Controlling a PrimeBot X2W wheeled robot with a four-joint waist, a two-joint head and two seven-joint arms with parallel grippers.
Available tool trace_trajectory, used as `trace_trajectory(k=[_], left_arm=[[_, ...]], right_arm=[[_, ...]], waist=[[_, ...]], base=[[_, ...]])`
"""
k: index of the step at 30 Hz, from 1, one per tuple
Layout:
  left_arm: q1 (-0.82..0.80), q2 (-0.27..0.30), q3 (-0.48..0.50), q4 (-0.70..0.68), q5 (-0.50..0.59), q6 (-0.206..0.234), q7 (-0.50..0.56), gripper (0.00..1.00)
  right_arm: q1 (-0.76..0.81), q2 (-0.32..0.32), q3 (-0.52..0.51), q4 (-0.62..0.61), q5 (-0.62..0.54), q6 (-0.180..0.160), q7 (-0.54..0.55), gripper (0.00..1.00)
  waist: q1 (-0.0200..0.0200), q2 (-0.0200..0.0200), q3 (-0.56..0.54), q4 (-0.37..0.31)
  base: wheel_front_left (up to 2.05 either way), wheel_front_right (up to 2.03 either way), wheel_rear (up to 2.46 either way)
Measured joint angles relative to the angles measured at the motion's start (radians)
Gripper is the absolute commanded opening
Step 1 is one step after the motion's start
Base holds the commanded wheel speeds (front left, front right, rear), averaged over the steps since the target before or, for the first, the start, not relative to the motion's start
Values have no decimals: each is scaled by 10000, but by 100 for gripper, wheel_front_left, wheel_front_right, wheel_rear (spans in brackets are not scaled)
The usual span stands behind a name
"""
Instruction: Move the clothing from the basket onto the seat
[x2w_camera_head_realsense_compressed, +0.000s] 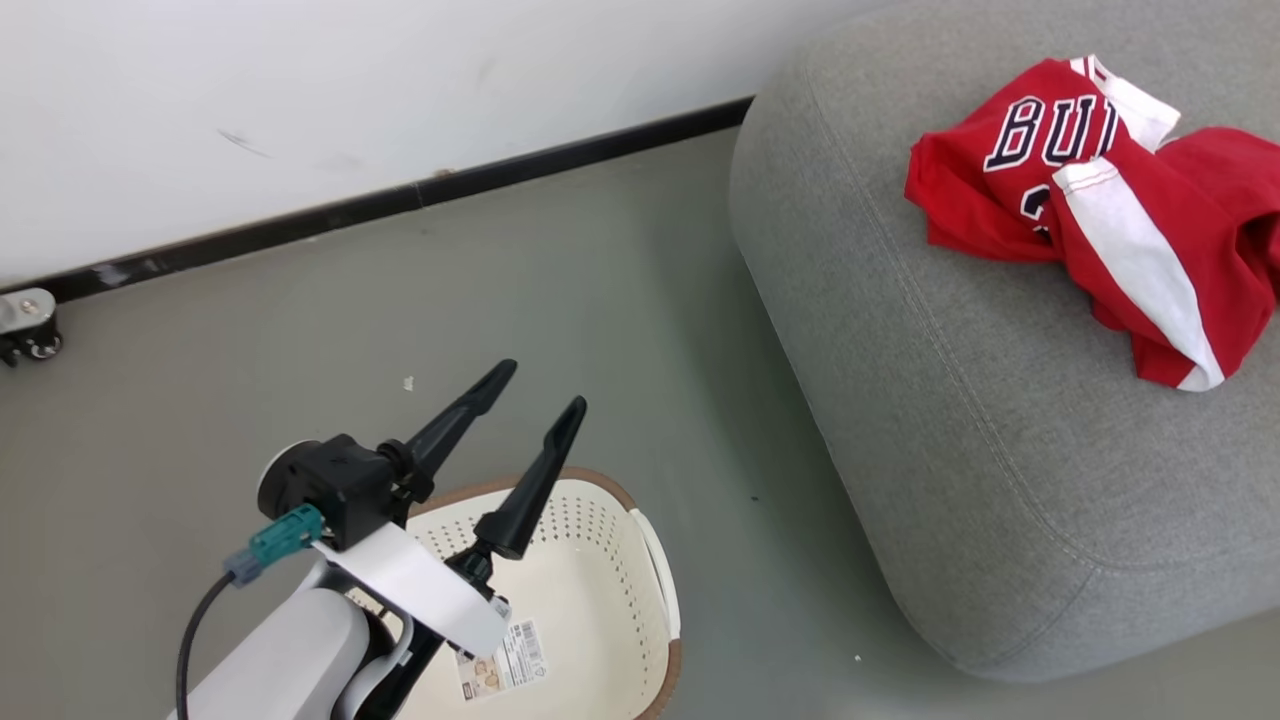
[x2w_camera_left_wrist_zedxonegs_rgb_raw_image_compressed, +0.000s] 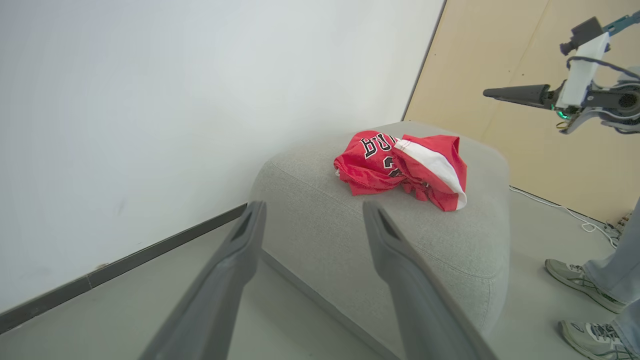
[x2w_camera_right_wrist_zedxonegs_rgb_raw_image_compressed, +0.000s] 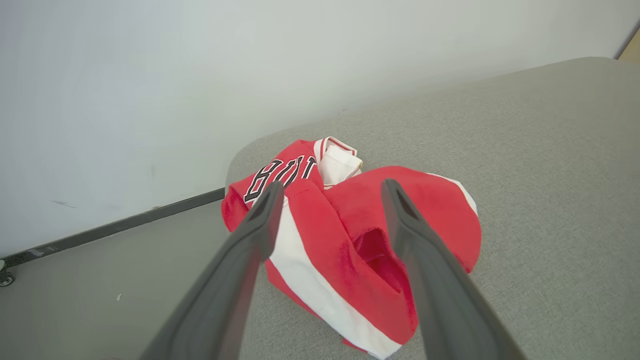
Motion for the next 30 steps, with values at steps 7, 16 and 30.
trace_trajectory(k=[7, 16, 30], left_arm=[[310, -10, 318, 144, -253, 240, -77, 100], [539, -2, 700, 253, -330, 497, -107, 100], [1108, 17, 1275, 500, -420, 913, -201, 100]], right_arm=[[314, 15, 552, -717, 130, 0, -351, 100], [948, 21, 1266, -1672, 360, 0, -1057, 100], [1896, -67, 1845, -2385, 639, 0, -2401, 100]], waist=[[0, 0, -414, 248], [0, 0, -867, 663], [0, 0, -1401, 1427]], base=[[0, 0, 0], [0, 0, 0], [0, 0, 0]])
